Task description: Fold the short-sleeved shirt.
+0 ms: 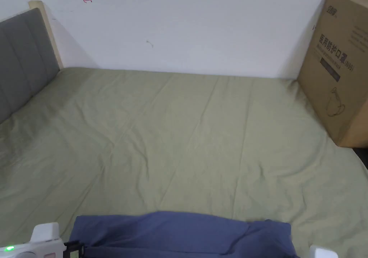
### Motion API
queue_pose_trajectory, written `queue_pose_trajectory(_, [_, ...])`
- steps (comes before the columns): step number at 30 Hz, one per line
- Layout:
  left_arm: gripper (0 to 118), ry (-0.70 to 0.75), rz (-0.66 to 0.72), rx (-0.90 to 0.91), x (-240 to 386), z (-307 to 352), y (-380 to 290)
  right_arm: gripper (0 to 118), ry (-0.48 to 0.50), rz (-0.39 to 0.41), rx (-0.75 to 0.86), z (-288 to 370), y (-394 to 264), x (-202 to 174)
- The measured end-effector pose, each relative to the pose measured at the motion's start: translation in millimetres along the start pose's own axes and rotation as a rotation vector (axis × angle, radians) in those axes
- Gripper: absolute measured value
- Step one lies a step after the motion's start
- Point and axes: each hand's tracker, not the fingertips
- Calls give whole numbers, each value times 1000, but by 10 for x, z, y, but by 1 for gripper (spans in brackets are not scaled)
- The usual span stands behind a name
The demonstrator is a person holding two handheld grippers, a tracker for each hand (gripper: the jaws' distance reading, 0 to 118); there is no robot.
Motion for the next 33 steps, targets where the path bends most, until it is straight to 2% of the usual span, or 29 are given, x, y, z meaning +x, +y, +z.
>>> queue_pose_trajectory(1, [90, -25, 29, 41, 42, 174, 63, 79, 0, 21, 48, 94, 87, -20])
queue_pose_trajectory(2, [96, -48, 40, 78, 66, 275, 116, 81, -7, 39, 98, 187, 175, -44])
queue_pose_trajectory(6, [96, -114, -16, 333, 321, 848, 394, 81, -27, 92, 316, 632, 640, -220])
queue_pose_trajectory(10, [96, -85, -101, 631, 677, 1383, 630, 81, -18, 110, 530, 1054, 1058, -432])
queue_pose_trajectory(15, [95, 1, -194, 838, 1078, 1741, 789, 81, -35, 131, 695, 1352, 1376, -679])
queue_pose_trajectory(18, [90, 14, -215, 919, 1218, 1807, 851, 81, -46, 131, 749, 1444, 1449, -787])
queue_pose_trajectory(19, [86, 14, -215, 938, 1265, 1828, 857, 81, -51, 127, 762, 1467, 1462, -815])
queue_pose_trajectory(22, [61, -14, -214, 962, 1350, 1840, 855, 76, -55, 132, 796, 1517, 1465, -870])
queue_pose_trajectory(23, [42, -19, -220, 966, 1369, 1833, 843, 66, -57, 134, 804, 1512, 1468, -875])
queue_pose_trajectory(24, [22, -25, -225, 965, 1391, 1819, 834, 50, -55, 136, 806, 1520, 1474, -884])
queue_pose_trajectory(25, [6, -31, -236, 953, 1397, 1788, 842, 29, -54, 139, 809, 1523, 1475, -897])
queue_pose_trajectory(26, [0, -53, -252, 941, 1410, 1773, 826, 1, -59, 141, 812, 1523, 1472, -914])
queue_pose_trajectory(33, [0, -68, -258, 894, 1418, 1688, 803, 0, -67, 166, 810, 1480, 1467, -927])
